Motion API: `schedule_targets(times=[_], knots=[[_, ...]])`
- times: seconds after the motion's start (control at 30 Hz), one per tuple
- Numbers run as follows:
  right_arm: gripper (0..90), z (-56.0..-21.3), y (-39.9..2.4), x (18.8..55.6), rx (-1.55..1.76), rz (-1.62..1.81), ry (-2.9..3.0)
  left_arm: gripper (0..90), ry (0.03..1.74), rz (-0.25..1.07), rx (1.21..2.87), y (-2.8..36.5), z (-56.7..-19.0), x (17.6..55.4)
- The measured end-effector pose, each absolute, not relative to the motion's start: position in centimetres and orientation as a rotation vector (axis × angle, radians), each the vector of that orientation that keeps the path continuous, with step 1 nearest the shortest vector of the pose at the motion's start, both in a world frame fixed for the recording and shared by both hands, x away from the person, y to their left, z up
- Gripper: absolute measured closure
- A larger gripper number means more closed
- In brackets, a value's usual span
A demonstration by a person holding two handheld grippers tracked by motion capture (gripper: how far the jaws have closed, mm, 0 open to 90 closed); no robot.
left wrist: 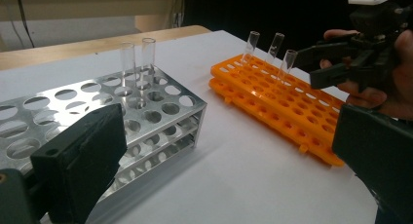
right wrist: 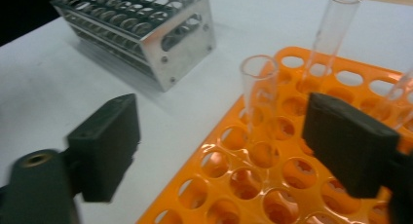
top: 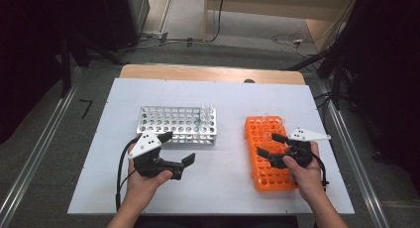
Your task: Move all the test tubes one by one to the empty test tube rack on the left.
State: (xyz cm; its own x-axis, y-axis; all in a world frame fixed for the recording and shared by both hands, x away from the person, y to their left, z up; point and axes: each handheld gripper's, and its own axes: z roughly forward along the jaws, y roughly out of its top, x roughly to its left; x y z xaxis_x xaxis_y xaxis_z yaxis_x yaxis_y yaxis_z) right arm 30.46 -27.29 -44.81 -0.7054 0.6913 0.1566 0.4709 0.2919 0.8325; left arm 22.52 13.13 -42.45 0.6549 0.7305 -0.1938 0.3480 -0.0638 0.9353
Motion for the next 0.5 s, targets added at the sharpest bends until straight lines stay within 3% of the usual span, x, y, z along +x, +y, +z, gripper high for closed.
schedule_targets(times=[0.33,0.5], knots=[[51.5,-45.8,-27.1,31.6,1.178,1.281,2.340,0.0,0.907,0.392,1.666,13.3,-42.8,22.6],[58.2,-46.0,-26.9,31.7,1.195,1.194,2.344,0.0,0.905,0.389,1.669,13.2,-42.9,22.7]])
